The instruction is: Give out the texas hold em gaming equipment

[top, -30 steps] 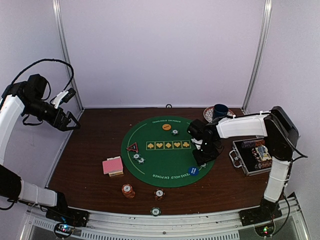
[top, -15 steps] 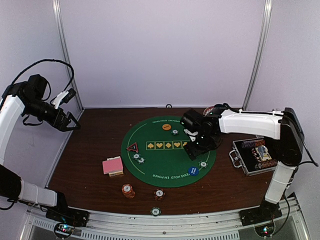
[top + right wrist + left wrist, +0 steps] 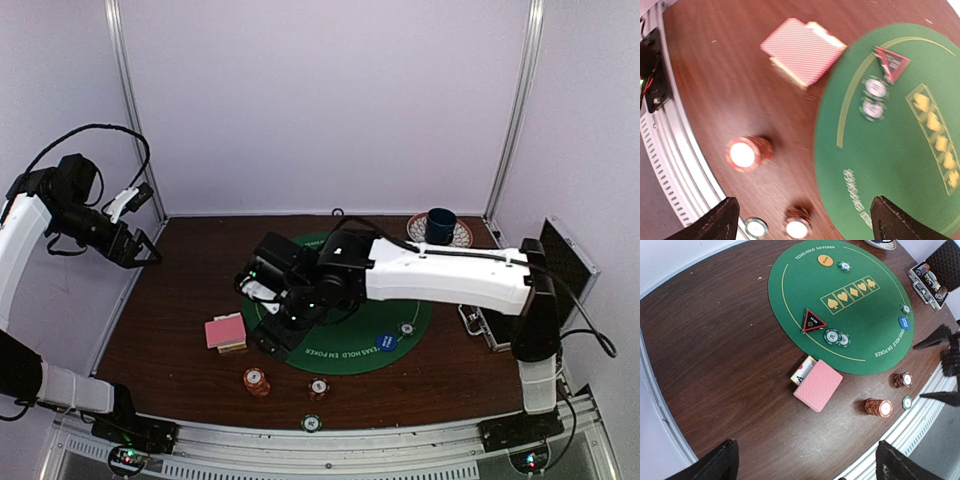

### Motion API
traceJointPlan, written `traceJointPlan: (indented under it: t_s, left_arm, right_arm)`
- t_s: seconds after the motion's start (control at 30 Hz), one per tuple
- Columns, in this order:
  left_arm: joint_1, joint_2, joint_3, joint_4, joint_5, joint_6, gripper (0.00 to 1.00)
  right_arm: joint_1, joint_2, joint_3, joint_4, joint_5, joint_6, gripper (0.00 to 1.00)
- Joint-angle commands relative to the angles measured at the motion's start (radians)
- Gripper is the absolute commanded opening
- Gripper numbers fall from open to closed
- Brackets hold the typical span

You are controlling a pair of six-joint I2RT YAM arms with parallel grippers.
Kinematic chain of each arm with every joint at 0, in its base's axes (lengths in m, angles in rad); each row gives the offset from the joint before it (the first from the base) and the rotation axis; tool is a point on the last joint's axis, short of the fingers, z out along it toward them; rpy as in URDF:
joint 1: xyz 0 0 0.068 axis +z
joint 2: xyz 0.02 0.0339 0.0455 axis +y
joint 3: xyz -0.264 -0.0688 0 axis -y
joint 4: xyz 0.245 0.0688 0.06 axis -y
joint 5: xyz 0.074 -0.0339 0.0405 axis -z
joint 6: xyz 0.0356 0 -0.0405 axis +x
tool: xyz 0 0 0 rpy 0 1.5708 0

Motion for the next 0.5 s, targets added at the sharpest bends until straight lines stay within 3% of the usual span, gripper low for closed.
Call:
traceJointPlan:
  t_s: [0.0, 0.2, 0.47]
  left_arm:
    - [0.003, -0.008, 0.002, 0.033, 0.011, 0.005, 0.98]
    - [0.003, -0.007, 0.007, 0.032, 0.020, 0.004, 0.97]
    - [0.003, -0.013, 0.015, 0.027, 0.027, 0.004, 0.97]
  right_arm:
    - [0.044, 0.129, 0.152, -0.066, -0.041, -0.088, 0.96]
    - [0.066, 0.287, 0.320, -0.111, -0.045, -0.116, 0.98]
    - [0.066, 0.375, 0.394, -0.129, -0.092, -0.120, 0.95]
